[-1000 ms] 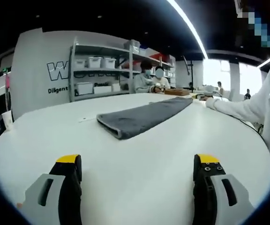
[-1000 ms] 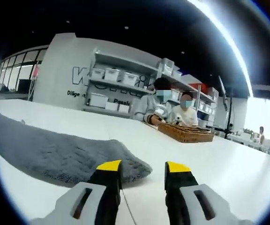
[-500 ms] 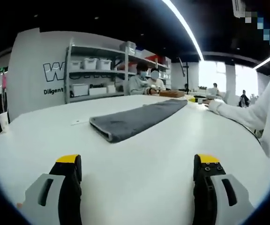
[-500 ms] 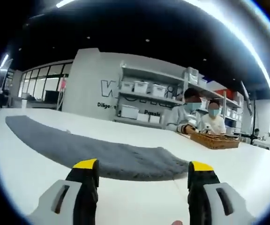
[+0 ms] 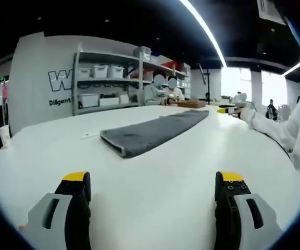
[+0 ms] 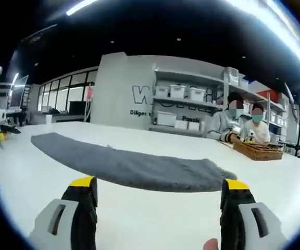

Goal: Open the folded towel by lifting each exposed corner and separating the folded layers until the towel lies flat within the target outline without major curled edges

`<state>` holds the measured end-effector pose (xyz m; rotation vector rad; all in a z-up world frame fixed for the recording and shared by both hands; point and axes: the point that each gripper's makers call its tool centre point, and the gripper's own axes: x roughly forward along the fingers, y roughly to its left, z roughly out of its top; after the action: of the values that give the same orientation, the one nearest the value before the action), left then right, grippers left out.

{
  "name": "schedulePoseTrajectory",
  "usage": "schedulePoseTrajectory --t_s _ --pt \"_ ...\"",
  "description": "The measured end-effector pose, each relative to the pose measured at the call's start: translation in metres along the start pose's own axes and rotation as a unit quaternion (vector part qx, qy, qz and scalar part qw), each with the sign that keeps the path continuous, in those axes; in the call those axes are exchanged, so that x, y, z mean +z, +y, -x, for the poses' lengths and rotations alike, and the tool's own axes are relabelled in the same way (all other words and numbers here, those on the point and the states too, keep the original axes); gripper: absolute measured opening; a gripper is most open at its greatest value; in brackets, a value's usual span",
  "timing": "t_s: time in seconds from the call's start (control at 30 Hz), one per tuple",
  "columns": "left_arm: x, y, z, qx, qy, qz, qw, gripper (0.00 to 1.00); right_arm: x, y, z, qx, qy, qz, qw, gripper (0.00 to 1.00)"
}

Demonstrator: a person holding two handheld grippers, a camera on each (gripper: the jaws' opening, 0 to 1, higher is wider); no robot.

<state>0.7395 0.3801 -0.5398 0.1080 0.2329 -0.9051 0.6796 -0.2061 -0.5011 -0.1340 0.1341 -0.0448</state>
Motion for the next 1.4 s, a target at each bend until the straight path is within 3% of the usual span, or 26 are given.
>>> schedulePoseTrajectory --t_s 0.33,0.5,0.57,0.8,1.0,1.17,1.27,1.4 --pt "0.003 0.016 -0.016 -0.009 -0.017 0.023 0.9996 0.93 0.023 -0.001 0.007 -0.004 -0.041 0.008 0.9991 0.99" --pt "0.009 0.021 -0.026 -0.017 -0.014 0.023 0.9995 0.93 0.023 -0.006 0.010 -0.006 -0.037 0.000 0.9993 0.99" --pt "0.015 0.023 -0.034 -0.027 -0.014 0.028 0.9991 0.92 0.021 -0.006 0.010 -0.006 -0.029 -0.007 0.9995 0.99" --pt "0.022 0.021 -0.057 -0.043 0.001 0.035 0.9985 0.89 -0.010 0.011 0.008 0.023 0.051 -0.057 0.9968 0.99" --pt "0.015 0.019 -0.074 -0.052 0.028 0.031 0.9978 0.83 -0.020 0.022 0.007 0.032 0.089 -0.034 0.9949 0.99" --pt "0.018 0.030 -0.080 -0.039 0.031 0.046 0.9977 0.78 -0.024 0.027 0.006 0.037 0.104 -0.025 0.9936 0.99" --pt "0.019 0.035 -0.084 -0.031 0.040 0.031 0.9982 0.75 -0.024 0.028 0.006 0.039 0.105 -0.026 0.9934 0.99" --pt "0.017 0.038 -0.088 -0.036 0.051 0.031 0.9976 0.58 -0.023 0.027 0.008 0.034 0.105 -0.024 0.9935 0.98"
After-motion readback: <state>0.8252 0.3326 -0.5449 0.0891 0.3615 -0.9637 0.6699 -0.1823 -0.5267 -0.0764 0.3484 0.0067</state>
